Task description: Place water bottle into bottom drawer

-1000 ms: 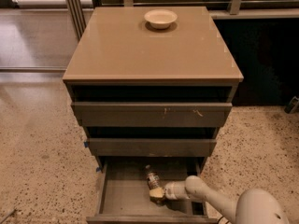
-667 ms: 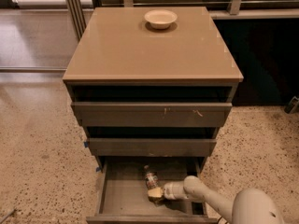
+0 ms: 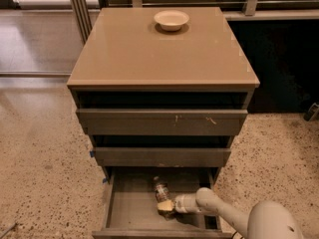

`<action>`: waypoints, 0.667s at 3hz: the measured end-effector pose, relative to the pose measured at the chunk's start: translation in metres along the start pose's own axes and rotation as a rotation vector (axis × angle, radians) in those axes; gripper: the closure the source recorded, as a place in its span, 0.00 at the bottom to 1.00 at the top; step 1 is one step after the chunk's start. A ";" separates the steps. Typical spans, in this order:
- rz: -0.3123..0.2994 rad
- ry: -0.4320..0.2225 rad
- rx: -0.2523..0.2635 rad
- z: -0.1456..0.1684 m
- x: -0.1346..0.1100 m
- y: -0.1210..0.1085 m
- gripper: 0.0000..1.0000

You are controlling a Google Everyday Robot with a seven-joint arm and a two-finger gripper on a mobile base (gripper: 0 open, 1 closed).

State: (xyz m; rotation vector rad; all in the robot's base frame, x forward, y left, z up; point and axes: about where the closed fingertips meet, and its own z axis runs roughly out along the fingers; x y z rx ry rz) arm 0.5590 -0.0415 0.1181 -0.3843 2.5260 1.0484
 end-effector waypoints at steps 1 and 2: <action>0.000 0.000 0.000 0.000 0.000 0.000 0.21; 0.000 0.000 0.000 0.000 0.000 0.000 0.00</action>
Offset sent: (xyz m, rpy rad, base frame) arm 0.0000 0.0000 0.0000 0.0000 0.0000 0.0000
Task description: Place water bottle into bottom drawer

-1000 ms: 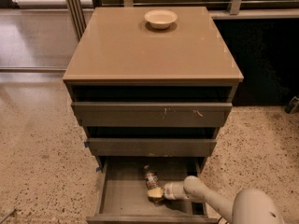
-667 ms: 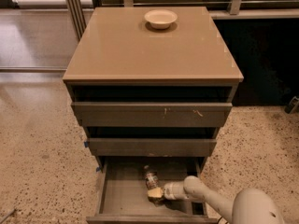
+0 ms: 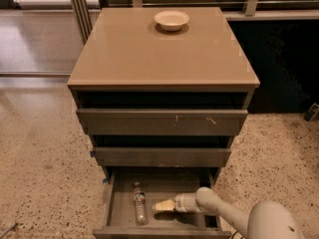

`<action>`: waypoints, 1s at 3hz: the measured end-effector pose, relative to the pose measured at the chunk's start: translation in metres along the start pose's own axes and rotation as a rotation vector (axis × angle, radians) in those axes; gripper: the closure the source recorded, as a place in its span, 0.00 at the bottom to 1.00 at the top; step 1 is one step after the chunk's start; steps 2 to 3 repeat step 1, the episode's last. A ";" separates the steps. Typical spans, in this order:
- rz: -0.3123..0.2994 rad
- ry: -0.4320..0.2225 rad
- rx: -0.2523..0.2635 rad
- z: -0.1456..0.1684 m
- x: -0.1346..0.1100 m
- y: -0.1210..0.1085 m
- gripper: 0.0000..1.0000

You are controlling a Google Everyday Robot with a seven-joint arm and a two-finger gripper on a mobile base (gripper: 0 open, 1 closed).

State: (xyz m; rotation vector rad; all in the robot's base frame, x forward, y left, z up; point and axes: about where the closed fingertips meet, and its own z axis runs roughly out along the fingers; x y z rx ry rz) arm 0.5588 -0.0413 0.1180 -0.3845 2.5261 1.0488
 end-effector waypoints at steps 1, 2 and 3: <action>0.000 0.000 0.000 0.000 0.000 0.000 0.00; 0.000 0.000 0.000 0.000 0.000 0.000 0.00; 0.000 0.000 0.000 0.000 0.000 0.000 0.00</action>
Offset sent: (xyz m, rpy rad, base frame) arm 0.0000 0.0000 0.0000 0.0000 0.0000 0.0000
